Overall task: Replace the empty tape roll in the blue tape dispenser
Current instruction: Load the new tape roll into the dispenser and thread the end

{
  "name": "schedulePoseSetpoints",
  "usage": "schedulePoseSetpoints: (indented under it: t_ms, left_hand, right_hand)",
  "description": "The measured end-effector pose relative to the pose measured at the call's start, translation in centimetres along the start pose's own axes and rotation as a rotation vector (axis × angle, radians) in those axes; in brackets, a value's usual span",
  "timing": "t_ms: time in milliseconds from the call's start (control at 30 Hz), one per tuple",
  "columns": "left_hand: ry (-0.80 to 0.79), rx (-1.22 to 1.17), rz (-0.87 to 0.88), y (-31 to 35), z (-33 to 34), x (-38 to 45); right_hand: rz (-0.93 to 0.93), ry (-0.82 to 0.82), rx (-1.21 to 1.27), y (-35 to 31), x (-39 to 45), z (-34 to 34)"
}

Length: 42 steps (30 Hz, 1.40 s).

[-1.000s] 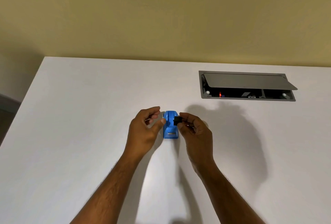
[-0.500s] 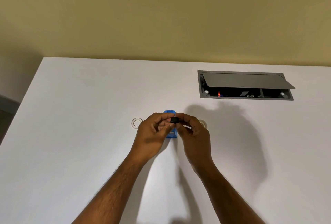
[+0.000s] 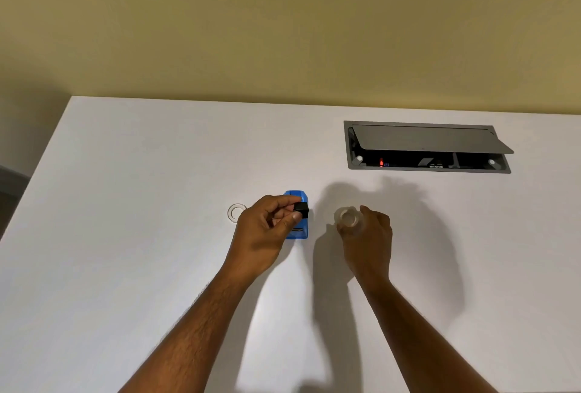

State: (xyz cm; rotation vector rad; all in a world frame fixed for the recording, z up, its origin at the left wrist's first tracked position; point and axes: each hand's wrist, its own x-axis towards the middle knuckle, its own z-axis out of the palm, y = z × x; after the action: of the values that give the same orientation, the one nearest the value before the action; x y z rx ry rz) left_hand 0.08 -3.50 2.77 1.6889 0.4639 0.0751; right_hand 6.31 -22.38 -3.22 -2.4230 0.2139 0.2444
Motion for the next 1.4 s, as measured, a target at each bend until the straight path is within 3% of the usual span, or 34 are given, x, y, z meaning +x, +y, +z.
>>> schedulePoseSetpoints:
  t_ms: [200, 633, 967, 1233, 1400]
  left_hand:
    - [0.004, 0.0, 0.003, -0.1, 0.0, -0.1]
    - [0.006, -0.007, -0.012, -0.2, 0.0, -0.1]
    - [-0.011, -0.04, 0.013, 0.6, 0.2, -0.2]
    - [-0.008, -0.018, 0.061, 0.7, 0.1, -0.2]
    - [-0.016, -0.004, 0.067, 0.8, -0.2, -0.3]
  right_hand:
    - [-0.02, -0.023, -0.064, 0.2, 0.5, 0.2]
    - [0.003, -0.069, 0.063, -0.3, 0.5, -0.3]
    - [-0.221, -0.141, 0.229, -4.4, -3.1, -2.3]
    - [-0.474, -0.117, 0.045, -5.9, -3.8, -2.4]
    - [-0.538, -0.16, -0.009, -6.5, -4.0, -2.7]
